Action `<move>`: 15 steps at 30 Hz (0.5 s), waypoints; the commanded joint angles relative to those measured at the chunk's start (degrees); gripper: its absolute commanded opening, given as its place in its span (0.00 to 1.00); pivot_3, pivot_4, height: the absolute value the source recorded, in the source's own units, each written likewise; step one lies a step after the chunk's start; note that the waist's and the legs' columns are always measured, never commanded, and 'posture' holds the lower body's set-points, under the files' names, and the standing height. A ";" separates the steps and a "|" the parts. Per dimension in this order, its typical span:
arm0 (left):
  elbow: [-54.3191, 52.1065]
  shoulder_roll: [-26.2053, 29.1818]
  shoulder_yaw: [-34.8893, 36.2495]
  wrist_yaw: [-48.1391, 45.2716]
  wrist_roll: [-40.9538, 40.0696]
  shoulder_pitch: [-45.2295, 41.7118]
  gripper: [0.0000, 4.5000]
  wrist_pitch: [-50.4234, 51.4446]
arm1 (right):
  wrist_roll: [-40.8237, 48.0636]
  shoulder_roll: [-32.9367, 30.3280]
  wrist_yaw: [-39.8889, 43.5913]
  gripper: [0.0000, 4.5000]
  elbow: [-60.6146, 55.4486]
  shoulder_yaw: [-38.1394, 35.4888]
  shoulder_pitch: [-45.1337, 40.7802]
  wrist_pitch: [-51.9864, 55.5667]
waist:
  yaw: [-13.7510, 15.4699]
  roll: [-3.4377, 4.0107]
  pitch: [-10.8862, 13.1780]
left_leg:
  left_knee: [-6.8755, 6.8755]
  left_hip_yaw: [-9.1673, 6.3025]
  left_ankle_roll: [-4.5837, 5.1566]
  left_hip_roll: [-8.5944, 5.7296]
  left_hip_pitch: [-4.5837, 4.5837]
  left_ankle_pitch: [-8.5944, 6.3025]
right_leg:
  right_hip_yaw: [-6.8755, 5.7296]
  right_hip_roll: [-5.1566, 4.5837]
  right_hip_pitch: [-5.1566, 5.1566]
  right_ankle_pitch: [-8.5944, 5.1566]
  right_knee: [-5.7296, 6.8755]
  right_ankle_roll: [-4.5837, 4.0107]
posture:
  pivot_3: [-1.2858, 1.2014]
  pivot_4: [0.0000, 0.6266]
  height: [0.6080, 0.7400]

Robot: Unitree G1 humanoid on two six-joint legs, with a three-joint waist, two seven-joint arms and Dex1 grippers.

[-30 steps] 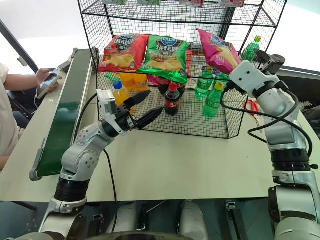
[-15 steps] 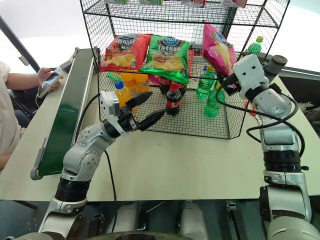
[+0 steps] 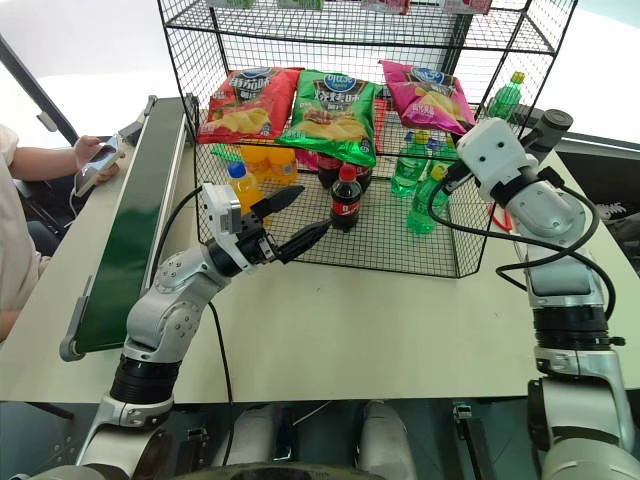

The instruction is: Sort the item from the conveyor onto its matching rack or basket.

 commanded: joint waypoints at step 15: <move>-1.48 -0.27 -1.27 0.08 0.56 0.80 1.00 -1.56 | -9.29 -4.66 -5.28 0.34 9.95 2.58 -6.78 -5.61 | 0.00 0.00 0.00 | 0.01 0.02 -0.06 0.03 0.01 0.04 | 0.00 0.00 0.02 0.00 -0.01 0.00 | 0.52 0.24 1.00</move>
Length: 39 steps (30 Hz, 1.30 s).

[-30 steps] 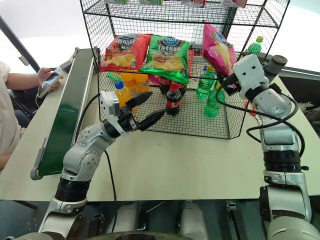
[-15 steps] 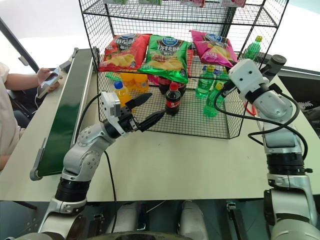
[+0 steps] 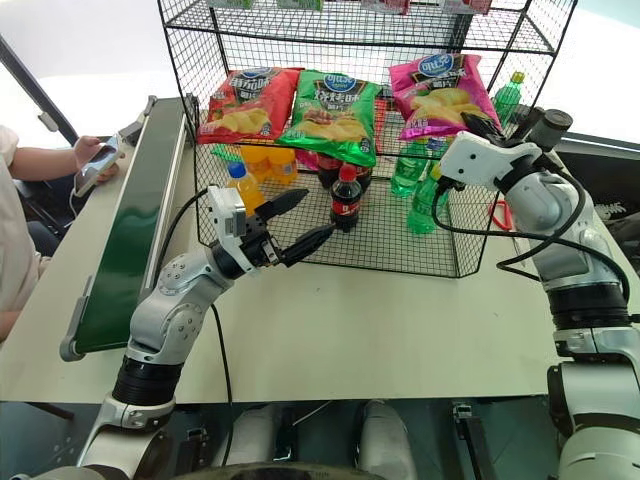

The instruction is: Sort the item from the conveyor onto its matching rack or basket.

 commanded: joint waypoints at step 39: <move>-1.59 28.92 20.46 -8.02 -1.17 12.36 1.00 3.51 | 62.64 5.54 33.56 0.99 -50.14 -27.41 50.61 32.16 | -0.07 0.03 -0.01 | 0.01 0.03 0.67 0.11 0.05 -0.41 | 0.02 -0.06 -0.01 -0.01 -0.03 -0.03 | 0.52 0.24 1.00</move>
